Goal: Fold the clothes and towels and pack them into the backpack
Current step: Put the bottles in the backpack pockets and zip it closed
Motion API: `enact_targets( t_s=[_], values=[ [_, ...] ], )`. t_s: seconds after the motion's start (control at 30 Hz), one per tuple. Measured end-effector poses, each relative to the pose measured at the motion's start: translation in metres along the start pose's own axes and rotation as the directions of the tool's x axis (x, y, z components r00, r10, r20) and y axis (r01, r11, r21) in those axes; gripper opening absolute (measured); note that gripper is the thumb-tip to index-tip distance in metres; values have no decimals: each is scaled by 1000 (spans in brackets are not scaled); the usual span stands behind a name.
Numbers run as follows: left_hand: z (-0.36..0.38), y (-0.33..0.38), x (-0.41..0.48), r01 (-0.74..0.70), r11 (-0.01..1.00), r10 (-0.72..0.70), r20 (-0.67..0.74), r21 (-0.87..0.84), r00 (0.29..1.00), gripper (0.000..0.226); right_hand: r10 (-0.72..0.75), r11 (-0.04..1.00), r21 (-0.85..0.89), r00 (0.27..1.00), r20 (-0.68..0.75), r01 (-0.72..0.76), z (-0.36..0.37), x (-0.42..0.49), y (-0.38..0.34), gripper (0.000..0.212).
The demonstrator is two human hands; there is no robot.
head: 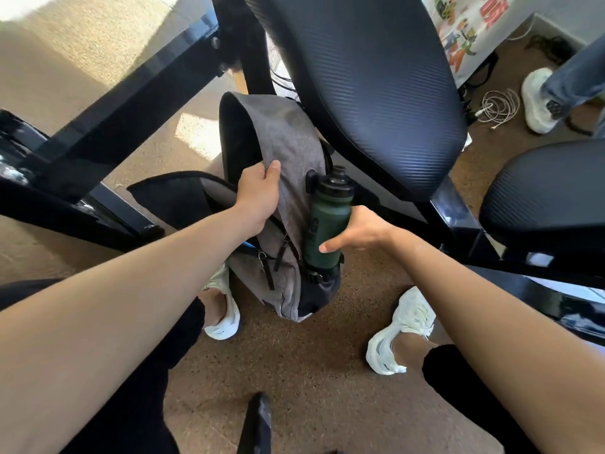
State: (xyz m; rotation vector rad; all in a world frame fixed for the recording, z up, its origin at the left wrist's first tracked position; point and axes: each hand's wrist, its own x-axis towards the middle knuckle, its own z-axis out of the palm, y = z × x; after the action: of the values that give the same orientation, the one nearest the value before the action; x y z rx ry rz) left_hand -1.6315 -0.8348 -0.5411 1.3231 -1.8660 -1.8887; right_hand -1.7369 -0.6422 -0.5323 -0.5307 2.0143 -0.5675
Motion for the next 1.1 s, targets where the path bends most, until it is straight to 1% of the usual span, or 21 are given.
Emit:
enact_targets(
  t_s=[0.03, 0.1, 0.13, 0.17, 0.2, 0.27, 0.33, 0.4, 0.5, 0.6, 0.63, 0.67, 0.7, 0.73, 0.8, 0.83, 0.87, 0.9, 0.93, 1.0, 1.1],
  values=[
    [1, 1, -1, -5, 1000, 5, 3, 3, 1000, 30, 24, 1000, -4, 999, 46, -24, 0, 1, -4, 66],
    [1, 3, -1, -6, 1000, 6, 18, 7, 1000, 30, 7, 997, 80, 996, 85, -14, -2, -3, -9, 71],
    [0, 4, 0, -9, 1000, 9, 29, 11, 1000, 30, -42, 988, 147, 998, 35, 37, -3, -4, -9, 79],
    [-1, 5, -1, -13, 1000, 12, 41, 15, 999, 31, -98, 973, 201, 993, -71, 110, -6, -3, -7, 86],
    [-1, 5, -2, -11, 1000, 10, 50, 20, 999, 32, -140, 958, 222, 972, -189, 181, -8, -4, -7, 85],
    [0, 5, -3, -17, 999, 16, 58, 29, 998, 32, -195, 947, 182, 925, -325, 264, -9, -11, -10, 69],
    [2, 6, -4, -26, 999, 25, 48, 36, 999, 32, -228, 956, 94, 902, -367, 279, -7, -14, -11, 65],
    [3, 6, -4, -42, 999, 40, 42, 32, 998, 33, -223, 970, 9, 908, -356, 242, -5, -16, -12, 69],
    [5, 4, -5, -57, 998, 56, 33, 24, 998, 41, -170, 978, -174, 917, -361, 113, -4, -18, -23, 73],
    [9, 9, -8, -86, 996, 86, -9, 32, 996, 38, -143, 920, -384, 849, -508, -75, 10, -20, -39, 73],
    [9, 11, -7, -87, 996, 87, -20, 24, 996, 38, -152, 910, -402, 819, -553, -102, 16, -19, -41, 73],
    [9, 12, -6, -87, 996, 88, -28, 18, 996, 37, -175, 915, -395, 804, -568, -80, 20, -19, -41, 73],
    [7, 11, -3, -82, 996, 83, -27, 19, 996, 37, -206, 927, -374, 820, -534, -11, 20, -19, -40, 74],
    [6, 9, -1, -79, 997, 79, -14, 16, 997, 39, -252, 930, -358, 860, -443, 88, 15, -18, -36, 75],
    [5, 4, 2, -59, 998, 59, 15, 17, 998, 44, -311, 909, -339, 936, -164, 243, -2, -19, -32, 83],
    [6, 4, 2, -62, 998, 62, 25, 21, 998, 43, -318, 898, -338, 947, -51, 283, -10, -18, -31, 87],
    [8, 5, 0, -74, 997, 73, 35, 27, 997, 39, -326, 888, -339, 945, 14, 312, -16, -16, -30, 89],
    [11, 6, -2, -88, 996, 87, 47, 31, 995, 37, -337, 880, -346, 941, 22, 324, -18, -14, -29, 90],
    [13, 10, -4, -104, 994, 102, 52, 36, 993, 36, -340, 879, -360, 940, -15, 312, -16, -11, -29, 92],
    [15, 12, -6, -136, 990, 134, 50, 43, 990, 36, -315, 882, -414, 935, -162, 226, -2, -10, -35, 92],
    [13, 15, -7, -158, 986, 158, -8, 48, 987, 38, -277, 874, -479, 889, -365, 76, 25, -11, -45, 79]
  ],
)
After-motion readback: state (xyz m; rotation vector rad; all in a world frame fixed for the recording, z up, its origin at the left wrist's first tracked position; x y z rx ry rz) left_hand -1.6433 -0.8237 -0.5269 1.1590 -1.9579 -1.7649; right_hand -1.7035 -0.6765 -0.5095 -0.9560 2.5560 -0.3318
